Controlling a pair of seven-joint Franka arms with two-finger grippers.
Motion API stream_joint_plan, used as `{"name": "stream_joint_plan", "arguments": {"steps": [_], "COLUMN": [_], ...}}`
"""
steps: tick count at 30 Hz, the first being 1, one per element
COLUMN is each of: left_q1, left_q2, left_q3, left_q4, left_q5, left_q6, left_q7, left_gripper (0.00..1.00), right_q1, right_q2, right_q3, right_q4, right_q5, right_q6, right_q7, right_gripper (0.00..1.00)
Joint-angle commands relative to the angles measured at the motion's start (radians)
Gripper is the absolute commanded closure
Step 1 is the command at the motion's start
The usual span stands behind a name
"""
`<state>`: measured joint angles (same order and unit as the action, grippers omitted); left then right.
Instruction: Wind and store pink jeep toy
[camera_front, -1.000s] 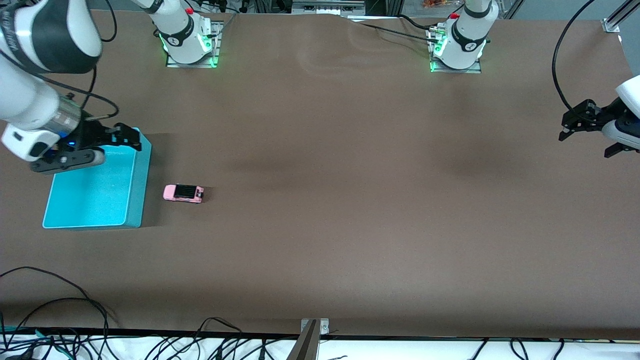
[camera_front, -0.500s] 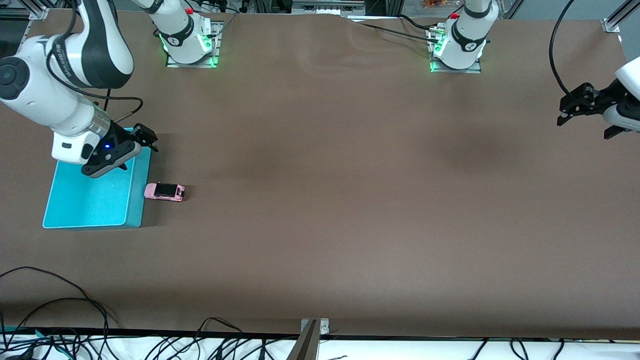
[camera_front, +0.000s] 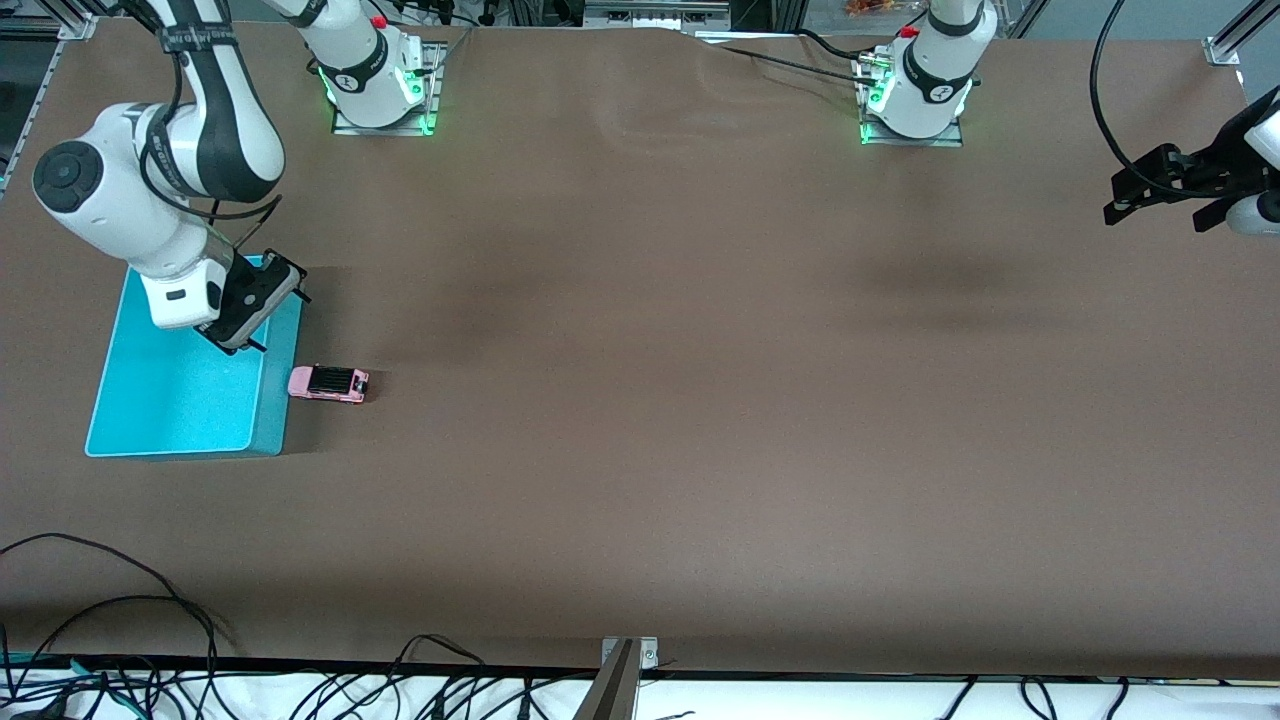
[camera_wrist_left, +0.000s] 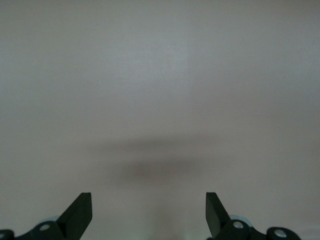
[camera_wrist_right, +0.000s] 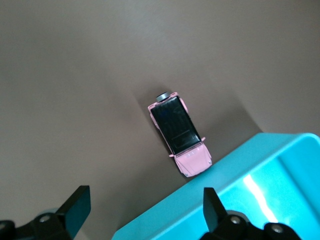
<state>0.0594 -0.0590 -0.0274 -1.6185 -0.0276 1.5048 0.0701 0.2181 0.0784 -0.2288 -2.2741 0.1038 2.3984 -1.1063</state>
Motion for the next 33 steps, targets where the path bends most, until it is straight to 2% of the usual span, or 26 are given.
{"name": "stream_joint_plan", "arguments": {"steps": [1,4,6,19,27,33], "left_q1": [-0.009,-0.009,-0.009,-0.009,-0.009,-0.001], "left_q2": [-0.027,-0.044,-0.05,-0.036,-0.028,-0.016], "left_q3": [0.003,0.003,0.001,-0.035,-0.036,-0.032], "left_q4": [0.008,0.006,0.006,0.048,0.051,0.051], "left_q5": [-0.018,-0.017,-0.014,-0.008,-0.006,-0.006], "left_q6": [-0.029,-0.046,-0.049,-0.078,-0.075,-0.075], "left_q7": [-0.041,-0.038,-0.038,-0.041,-0.038,-0.038], "left_gripper": [0.0,0.0,0.0,0.0,0.0,0.0], "right_q1": [-0.025,-0.028,-0.028,-0.017,-0.009,-0.008], "right_q2": [0.108,0.193,0.231,0.282,0.368,0.377], "right_q3": [0.0,-0.001,0.0,0.002,0.006,0.008], "right_q4": [0.059,0.113,0.145,0.186,0.249,0.252], "right_q5": [0.198,0.31,0.344,0.344,0.349,0.35], "right_q6": [0.018,0.013,0.01,0.01,0.018,0.021], "right_q7": [-0.291,-0.472,-0.539,-0.543,-0.558,-0.561], "right_gripper": [0.0,0.0,0.0,0.0,0.0,0.0]}}
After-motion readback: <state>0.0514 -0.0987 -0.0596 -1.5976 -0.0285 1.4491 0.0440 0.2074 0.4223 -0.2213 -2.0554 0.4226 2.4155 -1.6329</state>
